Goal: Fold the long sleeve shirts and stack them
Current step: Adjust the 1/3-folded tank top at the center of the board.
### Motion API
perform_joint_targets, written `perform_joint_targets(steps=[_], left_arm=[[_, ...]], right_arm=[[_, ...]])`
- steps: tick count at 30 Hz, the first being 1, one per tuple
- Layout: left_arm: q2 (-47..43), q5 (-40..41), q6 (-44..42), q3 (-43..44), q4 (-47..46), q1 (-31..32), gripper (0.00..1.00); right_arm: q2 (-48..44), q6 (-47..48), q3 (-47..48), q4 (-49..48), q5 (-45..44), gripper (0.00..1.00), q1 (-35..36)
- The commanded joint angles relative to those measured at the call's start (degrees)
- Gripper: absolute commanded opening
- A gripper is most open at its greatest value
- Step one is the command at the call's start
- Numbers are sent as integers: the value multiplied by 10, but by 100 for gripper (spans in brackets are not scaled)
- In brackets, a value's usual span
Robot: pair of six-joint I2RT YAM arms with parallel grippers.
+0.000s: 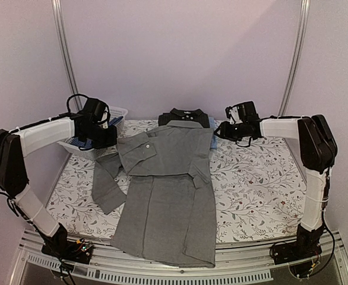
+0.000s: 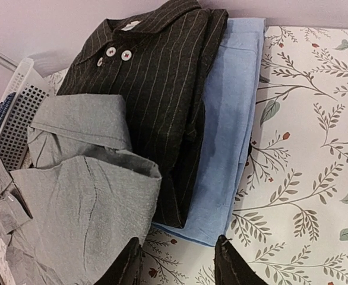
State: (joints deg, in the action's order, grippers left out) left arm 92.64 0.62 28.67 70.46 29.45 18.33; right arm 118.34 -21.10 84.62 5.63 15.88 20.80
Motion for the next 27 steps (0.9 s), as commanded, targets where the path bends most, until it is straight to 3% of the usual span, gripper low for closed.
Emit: perform_joint_targets(steps=[1, 10, 19, 27], left_arm=[[2, -2, -5, 17, 1, -6, 0], [3, -20, -5, 17, -2, -6, 0], [2, -26, -8, 18, 1, -6, 0], [-9, -31, -5, 17, 7, -5, 0]], right_arm=[[-14, -9, 12, -37, 38, 38, 0], [51, -14, 78, -26, 77, 31, -1], [94, 4, 152, 5, 78, 0, -1], [113, 30, 195, 21, 39, 0, -1]])
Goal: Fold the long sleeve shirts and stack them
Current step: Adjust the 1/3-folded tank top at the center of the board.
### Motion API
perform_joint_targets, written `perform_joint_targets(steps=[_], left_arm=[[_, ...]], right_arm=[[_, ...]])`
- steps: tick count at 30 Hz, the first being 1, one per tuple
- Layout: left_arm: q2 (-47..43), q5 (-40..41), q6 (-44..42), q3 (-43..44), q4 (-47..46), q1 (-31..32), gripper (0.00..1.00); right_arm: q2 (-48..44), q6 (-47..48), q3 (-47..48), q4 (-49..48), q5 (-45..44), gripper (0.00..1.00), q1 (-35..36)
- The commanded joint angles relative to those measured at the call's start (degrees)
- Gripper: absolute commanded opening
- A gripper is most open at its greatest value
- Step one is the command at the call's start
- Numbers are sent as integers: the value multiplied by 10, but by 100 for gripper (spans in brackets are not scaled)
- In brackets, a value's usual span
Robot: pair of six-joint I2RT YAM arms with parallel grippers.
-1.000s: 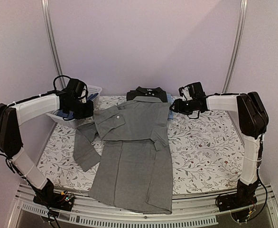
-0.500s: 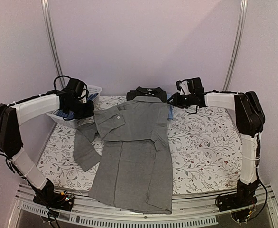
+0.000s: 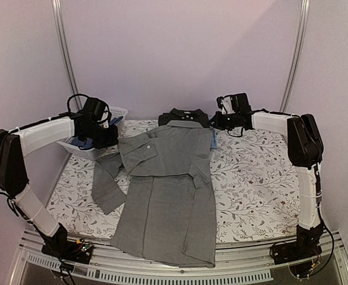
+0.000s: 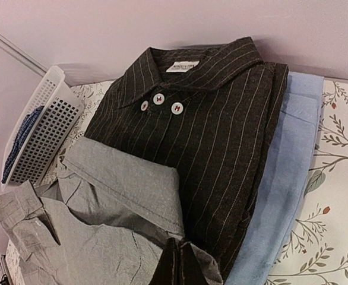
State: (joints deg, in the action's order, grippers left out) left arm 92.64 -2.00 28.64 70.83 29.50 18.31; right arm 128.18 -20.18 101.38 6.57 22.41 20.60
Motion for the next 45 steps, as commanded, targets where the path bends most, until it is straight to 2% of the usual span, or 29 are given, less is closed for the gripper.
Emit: perform_joint_targets(steps=[1, 16, 17, 21, 23, 26, 32, 36, 40, 43, 45], left_arm=[[-12, -3, -4, 11, 6, -5, 0], [-29, 3, -3, -9, 8, -5, 0], [-29, 1, -3, -10, 6, -5, 0], [-28, -1, -3, -12, 6, -5, 0], [-27, -2, -3, -13, 4, -5, 0], [-25, -6, -1, -12, 3, -5, 0], [-22, -12, 2, -13, -1, -4, 0], [-19, -14, 2, -10, -1, -3, 0], [-22, -13, 0, -10, 0, -4, 0], [-22, -13, 0, -9, 3, -4, 0], [-25, -16, 0, -10, 4, -3, 0]], right_arm=[[16, 25, 31, 12, -31, 0, 1], [39, 39, 80, 32, -41, 0, 0], [36, 39, 78, 37, -40, 4, 0], [3, 40, 36, 36, -40, 43, 0], [-20, 35, 10, 30, -34, 50, -1], [-47, 25, -22, 25, -29, 51, -1], [-77, -12, -96, -18, 7, 49, -3], [-65, -26, -102, -29, 27, 40, -4], [-51, -30, -89, -33, 31, 26, -4], [-36, -27, -67, -22, 25, 9, -4], [-32, -21, -54, -15, 10, 2, -4]])
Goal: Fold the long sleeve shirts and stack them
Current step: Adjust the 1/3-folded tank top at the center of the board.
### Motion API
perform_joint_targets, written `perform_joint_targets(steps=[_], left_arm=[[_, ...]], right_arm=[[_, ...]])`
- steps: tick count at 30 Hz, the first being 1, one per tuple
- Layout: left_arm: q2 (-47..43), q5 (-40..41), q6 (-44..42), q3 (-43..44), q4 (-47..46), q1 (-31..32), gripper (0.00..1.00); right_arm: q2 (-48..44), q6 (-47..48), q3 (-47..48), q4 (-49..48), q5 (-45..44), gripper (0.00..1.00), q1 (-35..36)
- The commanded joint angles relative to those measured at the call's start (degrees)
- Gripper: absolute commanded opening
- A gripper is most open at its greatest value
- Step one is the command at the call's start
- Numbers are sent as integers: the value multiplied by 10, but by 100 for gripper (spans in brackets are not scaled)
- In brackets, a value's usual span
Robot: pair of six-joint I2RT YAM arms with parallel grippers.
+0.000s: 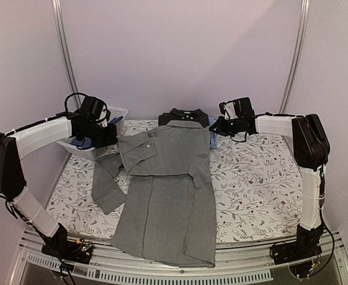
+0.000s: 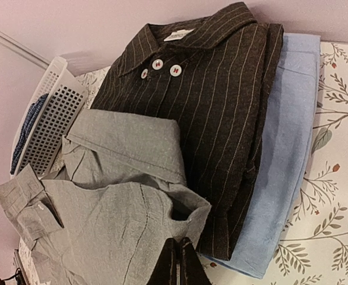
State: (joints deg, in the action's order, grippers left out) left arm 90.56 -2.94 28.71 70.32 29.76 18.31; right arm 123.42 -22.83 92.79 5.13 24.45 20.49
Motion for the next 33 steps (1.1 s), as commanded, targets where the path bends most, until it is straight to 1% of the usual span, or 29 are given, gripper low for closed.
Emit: perform_joint_targets(steps=[1, 6, 10, 11, 18, 20, 22, 23, 26, 28, 29, 31, 33], left_arm=[[-6, -7, -1, -7, 2, -3, 0], [-26, 8, -1, -12, 9, -2, 0], [-39, 28, -5, -14, 15, -3, 0], [-37, 44, -6, -13, 19, -4, 0], [-7, 66, -11, 1, 35, -7, 0], [4, 68, -15, 3, 32, -9, 0], [19, 66, -20, 8, 32, -12, 0], [26, 62, -23, 11, 32, -13, 0], [38, 48, -25, 16, 27, -13, 0], [39, 40, -25, 16, 20, -12, 0], [39, 36, -25, 17, 16, -13, 0], [38, 34, -25, 20, 10, -11, 0], [37, 12, -26, 23, 3, -10, 0]], right_arm=[[16, 9, 42, 6, -18, 0, -3], [22, 41, 81, 35, -61, 0, -3], [33, 60, 102, 50, -74, 0, -3], [37, 61, 105, 53, -74, 0, -3], [59, 61, 110, 57, -72, 0, -3], [61, 64, 112, 62, -74, 8, -2], [58, 67, 113, 69, -75, 26, -3], [54, 68, 114, 74, -77, 32, -3], [26, 74, 103, 97, -96, 46, 0], [-1, 73, 79, 104, -104, 52, 5], [-23, 70, 61, 104, -103, 53, 9], [-56, 62, 22, 106, -103, 55, 21], [-94, 58, -20, 108, -106, 56, 39]])
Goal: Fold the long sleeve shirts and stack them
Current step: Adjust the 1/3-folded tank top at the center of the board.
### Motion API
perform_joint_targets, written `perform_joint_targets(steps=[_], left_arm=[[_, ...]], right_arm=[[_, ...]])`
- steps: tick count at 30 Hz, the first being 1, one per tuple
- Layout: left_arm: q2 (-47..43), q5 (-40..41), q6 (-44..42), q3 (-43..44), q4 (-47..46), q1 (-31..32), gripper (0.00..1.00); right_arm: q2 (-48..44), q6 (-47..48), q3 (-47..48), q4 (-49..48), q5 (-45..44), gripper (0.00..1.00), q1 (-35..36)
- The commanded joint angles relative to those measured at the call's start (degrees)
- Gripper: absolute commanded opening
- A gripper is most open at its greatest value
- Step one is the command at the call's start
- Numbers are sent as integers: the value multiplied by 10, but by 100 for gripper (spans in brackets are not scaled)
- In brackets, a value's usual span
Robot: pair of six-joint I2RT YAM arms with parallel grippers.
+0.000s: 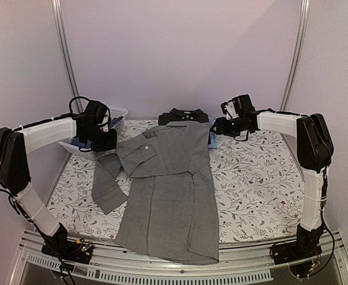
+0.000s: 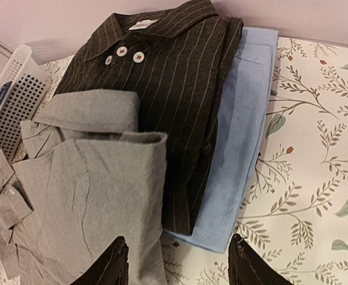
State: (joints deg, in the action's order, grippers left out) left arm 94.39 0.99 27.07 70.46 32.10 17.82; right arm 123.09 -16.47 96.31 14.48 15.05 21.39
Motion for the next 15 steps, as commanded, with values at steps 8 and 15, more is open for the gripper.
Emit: perform_joint_targets(steps=[8, 15], left_arm=[[-8, -79, -34, 30, -48, 20, 0], [-1, -77, -40, 32, -39, 23, 0]], right_arm=[[-205, -16, -211, 14, -1, 54, 136], [-312, -89, -328, 113, -77, 51, 282]])
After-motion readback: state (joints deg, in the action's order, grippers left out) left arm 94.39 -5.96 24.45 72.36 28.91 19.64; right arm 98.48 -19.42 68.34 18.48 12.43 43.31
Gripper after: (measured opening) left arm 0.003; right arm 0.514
